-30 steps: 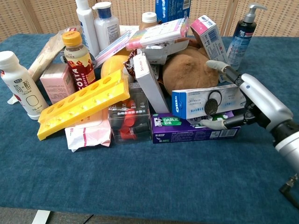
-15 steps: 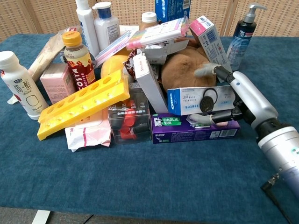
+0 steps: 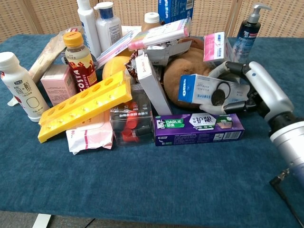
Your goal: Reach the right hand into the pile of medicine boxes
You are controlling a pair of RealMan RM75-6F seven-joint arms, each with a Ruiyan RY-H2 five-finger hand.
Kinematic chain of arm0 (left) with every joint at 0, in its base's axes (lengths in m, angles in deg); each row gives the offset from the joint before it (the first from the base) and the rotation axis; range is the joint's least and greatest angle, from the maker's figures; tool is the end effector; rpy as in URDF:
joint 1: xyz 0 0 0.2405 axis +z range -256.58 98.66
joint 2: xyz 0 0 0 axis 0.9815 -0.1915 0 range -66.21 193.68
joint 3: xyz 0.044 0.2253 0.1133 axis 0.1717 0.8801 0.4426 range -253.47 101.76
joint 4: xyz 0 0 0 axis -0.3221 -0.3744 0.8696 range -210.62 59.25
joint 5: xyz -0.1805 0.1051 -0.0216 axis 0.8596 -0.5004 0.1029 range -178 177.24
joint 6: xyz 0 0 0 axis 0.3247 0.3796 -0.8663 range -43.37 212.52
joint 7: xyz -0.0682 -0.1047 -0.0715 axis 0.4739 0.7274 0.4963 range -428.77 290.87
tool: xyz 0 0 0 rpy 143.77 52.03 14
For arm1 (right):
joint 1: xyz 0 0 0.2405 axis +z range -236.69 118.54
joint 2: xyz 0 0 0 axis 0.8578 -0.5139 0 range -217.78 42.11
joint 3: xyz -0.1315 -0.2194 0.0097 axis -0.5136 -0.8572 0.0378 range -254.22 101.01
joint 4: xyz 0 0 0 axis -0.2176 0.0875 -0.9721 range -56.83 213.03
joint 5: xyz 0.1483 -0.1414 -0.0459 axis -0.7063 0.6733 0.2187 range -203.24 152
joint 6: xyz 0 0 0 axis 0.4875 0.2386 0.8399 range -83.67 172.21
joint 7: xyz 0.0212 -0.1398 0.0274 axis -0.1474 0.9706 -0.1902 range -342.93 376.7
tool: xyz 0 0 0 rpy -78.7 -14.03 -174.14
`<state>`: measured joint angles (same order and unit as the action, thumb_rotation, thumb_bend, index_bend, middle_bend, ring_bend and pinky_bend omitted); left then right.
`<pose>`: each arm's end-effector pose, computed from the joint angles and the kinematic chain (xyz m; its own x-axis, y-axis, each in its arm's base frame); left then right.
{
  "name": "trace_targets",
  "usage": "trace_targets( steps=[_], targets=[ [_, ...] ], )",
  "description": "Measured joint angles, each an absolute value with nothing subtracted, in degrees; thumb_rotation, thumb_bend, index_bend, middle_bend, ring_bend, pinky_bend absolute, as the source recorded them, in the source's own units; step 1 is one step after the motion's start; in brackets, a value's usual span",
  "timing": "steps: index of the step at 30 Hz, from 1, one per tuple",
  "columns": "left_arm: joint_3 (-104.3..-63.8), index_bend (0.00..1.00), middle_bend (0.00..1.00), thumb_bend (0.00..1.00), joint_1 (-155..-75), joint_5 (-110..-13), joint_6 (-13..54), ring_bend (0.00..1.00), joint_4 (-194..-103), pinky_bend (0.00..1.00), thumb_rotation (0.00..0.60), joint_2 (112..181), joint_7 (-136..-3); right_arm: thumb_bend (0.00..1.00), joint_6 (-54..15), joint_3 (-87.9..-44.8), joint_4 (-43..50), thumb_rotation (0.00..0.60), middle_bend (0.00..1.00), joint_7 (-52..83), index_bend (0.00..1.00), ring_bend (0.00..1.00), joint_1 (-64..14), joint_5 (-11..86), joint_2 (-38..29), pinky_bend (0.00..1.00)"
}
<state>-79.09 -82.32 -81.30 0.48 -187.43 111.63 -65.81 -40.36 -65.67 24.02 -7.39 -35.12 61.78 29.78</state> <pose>-0.2743 0.1698 0.2155 0.2840 0.0253 0.9585 0.9548 0.0838 -0.2852 -0.1848 -0.2728 -0.0713 -0.3018 -0.0025 0.9534 -0.9153 -0.2790 -0.2905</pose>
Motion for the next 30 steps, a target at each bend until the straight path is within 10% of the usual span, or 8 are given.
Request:
trace_targets(
  steps=[30],
  targets=[
    [-79.0, 0.0, 0.0, 0.0, -82.0, -82.3, -0.1, 0.0, -187.7, 0.0, 0.6, 111.0, -64.2, 0.0, -45.1, -58.8, -6.1, 0.6, 0.72, 9.7, 0.65, 0.25, -32.2, 65.3, 14.8, 0.16]
  ],
)
